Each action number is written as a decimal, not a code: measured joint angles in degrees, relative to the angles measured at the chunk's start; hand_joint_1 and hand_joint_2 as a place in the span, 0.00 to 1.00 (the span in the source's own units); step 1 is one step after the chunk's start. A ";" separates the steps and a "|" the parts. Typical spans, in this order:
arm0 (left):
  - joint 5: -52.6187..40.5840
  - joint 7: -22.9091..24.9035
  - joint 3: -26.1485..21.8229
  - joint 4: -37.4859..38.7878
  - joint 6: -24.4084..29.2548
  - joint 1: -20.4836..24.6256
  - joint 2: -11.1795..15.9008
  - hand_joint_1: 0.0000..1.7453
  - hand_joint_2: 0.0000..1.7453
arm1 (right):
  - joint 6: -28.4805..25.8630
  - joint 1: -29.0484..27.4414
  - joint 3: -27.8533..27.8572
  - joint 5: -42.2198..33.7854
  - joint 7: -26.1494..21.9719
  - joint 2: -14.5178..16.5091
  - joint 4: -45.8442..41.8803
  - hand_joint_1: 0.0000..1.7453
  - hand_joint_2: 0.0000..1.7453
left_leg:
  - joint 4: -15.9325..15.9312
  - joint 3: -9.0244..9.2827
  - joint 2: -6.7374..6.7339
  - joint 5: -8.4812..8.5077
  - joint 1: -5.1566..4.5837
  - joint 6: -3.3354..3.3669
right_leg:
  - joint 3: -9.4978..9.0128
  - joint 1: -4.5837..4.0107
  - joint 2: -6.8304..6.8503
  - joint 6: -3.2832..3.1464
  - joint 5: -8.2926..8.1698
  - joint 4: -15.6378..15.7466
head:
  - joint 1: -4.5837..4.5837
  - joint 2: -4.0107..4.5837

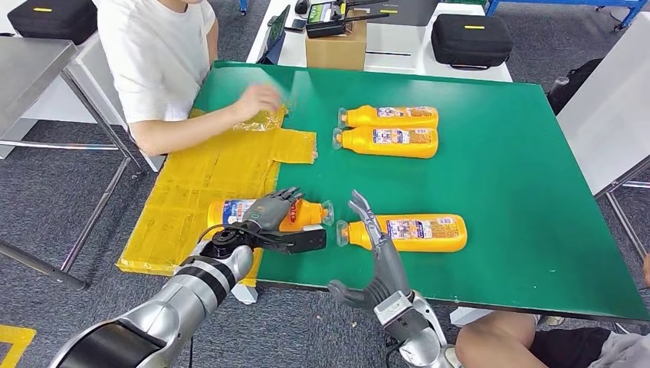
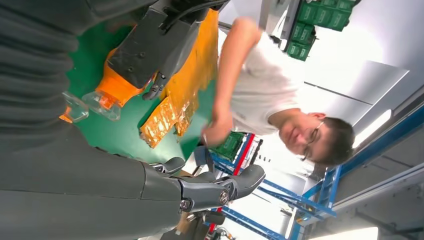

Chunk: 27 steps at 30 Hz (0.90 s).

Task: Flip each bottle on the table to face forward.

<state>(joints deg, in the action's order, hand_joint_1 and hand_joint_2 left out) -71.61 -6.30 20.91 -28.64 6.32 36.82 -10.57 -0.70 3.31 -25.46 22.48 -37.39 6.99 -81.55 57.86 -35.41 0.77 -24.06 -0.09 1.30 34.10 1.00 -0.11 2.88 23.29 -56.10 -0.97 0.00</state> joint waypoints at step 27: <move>71.53 -32.69 -8.02 -63.77 13.71 -31.46 -3.36 0.00 1.00 | -22.59 -3.74 4.88 13.85 3.44 -5.97 -1.94 0.00 1.00 | 0.00 -0.06 0.09 -0.02 -0.01 0.05 | 0.03 0.01 0.04 0.01 0.02 0.04 | 0.00 0.01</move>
<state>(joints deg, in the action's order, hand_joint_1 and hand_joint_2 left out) -0.09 -38.99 12.89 -92.42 20.03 5.36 -13.93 -23.30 -0.43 -20.58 36.33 -33.95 1.02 -83.49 57.85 -35.47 0.86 -24.08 -0.10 1.35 34.13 1.01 -0.07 2.89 23.31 -56.05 -0.97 0.01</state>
